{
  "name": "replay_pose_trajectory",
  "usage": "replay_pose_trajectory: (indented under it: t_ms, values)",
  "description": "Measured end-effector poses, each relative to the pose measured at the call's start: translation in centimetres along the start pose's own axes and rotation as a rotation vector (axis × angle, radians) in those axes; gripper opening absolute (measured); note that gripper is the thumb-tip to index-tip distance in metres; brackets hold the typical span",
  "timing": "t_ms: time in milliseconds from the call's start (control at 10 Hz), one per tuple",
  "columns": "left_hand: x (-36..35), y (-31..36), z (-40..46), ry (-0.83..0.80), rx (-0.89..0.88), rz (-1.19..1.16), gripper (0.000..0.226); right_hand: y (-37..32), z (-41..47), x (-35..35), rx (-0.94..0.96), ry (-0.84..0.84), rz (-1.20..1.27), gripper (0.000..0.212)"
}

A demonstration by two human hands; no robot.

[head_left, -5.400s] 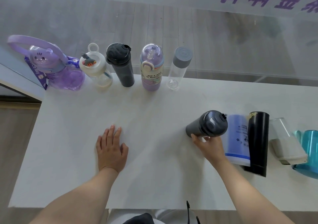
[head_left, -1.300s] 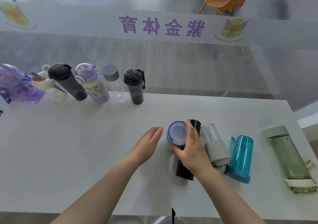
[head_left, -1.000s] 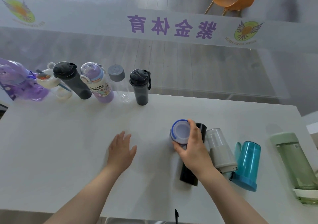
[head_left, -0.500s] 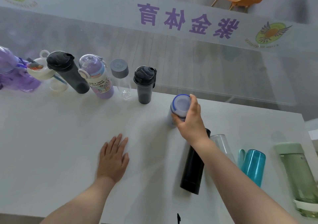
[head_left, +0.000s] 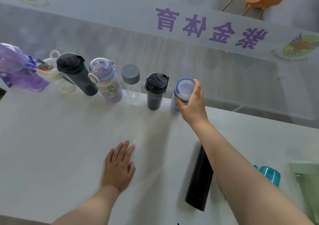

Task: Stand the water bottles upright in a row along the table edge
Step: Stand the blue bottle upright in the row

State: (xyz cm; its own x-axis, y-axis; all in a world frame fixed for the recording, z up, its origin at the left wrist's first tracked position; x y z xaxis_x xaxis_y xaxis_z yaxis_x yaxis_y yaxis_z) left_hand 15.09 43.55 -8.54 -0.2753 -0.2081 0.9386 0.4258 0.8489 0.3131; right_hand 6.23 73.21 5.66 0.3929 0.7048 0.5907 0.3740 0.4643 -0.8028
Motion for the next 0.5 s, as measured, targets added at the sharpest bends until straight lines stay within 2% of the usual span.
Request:
replay_pose_trajectory:
  t_ms: [400, 500]
  values:
    - [0.11, -0.03, 0.09, 0.007, -0.006, 0.001, 0.060, -0.29, 1.18, -0.50, 0.021, 0.032, 0.025, 0.088]
    - [0.06, -0.06, 0.14, 0.001, -0.009, 0.006, 0.060, -0.31, 0.95, -0.13, -0.001, -0.010, 0.012, 0.097]
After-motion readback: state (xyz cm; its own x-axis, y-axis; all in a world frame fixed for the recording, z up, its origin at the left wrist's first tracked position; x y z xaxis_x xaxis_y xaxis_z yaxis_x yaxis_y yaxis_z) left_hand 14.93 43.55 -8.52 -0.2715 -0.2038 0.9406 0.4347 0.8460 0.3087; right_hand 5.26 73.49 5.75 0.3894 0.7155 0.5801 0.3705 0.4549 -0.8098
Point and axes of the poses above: each hand's wrist, its own z-axis towards the middle knuckle, its own x-axis out of the back of the hand, y = z × x, the point moved 1 cm from there along z, towards the middle knuckle, and after that the axes turned 4 degrees about -x, right-handed, at the moved point
